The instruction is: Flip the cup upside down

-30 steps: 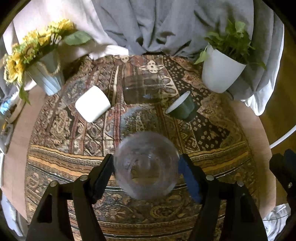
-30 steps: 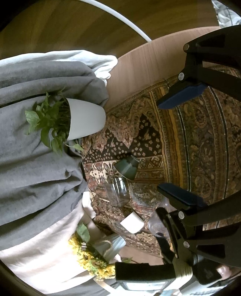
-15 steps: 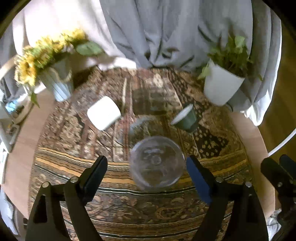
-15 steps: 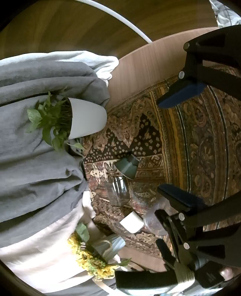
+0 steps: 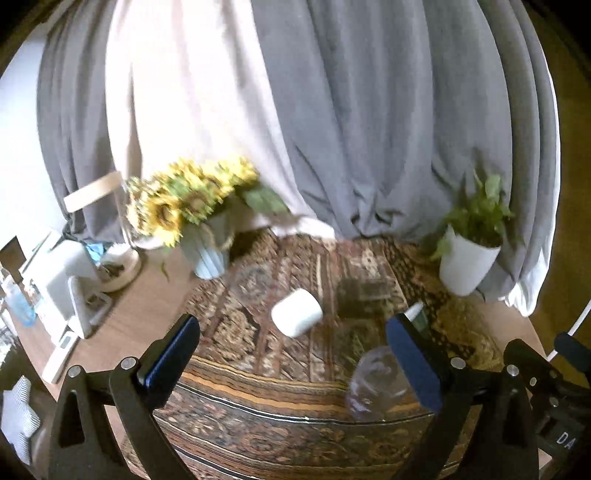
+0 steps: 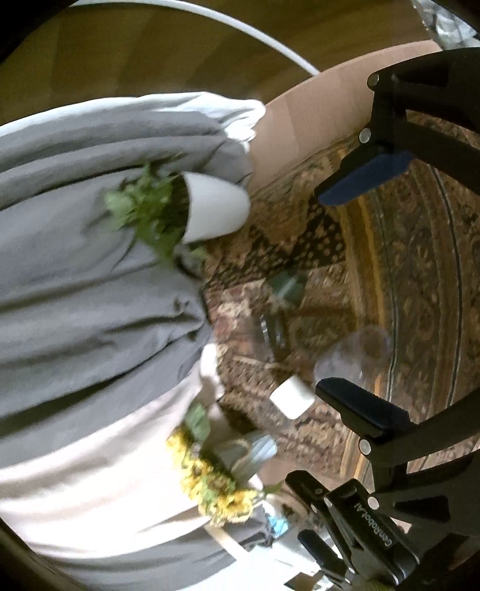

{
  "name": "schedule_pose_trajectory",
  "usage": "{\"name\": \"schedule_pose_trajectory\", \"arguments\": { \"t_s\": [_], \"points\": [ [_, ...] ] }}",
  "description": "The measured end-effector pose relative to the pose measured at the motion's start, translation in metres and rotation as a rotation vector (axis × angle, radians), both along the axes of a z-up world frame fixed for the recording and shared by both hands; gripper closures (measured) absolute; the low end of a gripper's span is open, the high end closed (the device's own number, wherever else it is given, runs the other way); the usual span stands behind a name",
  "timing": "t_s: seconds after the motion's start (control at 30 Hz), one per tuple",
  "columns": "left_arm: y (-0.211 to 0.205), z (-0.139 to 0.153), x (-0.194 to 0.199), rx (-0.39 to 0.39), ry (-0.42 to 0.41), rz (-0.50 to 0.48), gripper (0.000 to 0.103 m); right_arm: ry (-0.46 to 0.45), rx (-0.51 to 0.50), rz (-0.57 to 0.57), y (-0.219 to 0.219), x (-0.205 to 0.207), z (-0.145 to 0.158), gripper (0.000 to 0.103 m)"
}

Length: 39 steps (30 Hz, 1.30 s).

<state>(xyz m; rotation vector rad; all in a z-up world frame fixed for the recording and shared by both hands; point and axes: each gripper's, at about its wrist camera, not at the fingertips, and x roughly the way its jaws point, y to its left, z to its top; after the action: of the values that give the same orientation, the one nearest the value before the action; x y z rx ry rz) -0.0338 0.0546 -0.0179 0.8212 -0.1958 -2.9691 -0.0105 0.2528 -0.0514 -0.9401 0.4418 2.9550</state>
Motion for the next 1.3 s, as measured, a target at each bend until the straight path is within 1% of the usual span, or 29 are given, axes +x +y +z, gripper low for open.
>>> {"name": "schedule_pose_trajectory", "arguments": {
  "t_s": [0.17, 0.33, 0.57, 0.77, 1.3],
  "points": [
    [-0.020, 0.012, 0.013, -0.013, 0.049, 0.016, 0.000, 0.077, 0.030, 0.008, -0.022, 0.013, 0.018, 0.006],
    [-0.035, 0.018, 0.026, -0.015, 0.075, 0.028, 0.000, 0.108, 0.042, 0.006, -0.038, 0.025, 0.026, 0.006],
    [-0.045, 0.022, 0.039, -0.015, 0.099, -0.002, 0.000, 0.129, 0.061, -0.007, -0.050, 0.037, 0.031, 0.006],
    [-0.045, 0.022, 0.043, -0.040, 0.102, -0.036, 0.000, 0.156, 0.076, -0.026, -0.057, 0.047, 0.033, 0.006],
    [-0.047, 0.023, 0.045, -0.049, 0.120, -0.053, 0.000, 0.162, 0.080, -0.057, -0.061, 0.052, 0.035, 0.006]
  ]
}}
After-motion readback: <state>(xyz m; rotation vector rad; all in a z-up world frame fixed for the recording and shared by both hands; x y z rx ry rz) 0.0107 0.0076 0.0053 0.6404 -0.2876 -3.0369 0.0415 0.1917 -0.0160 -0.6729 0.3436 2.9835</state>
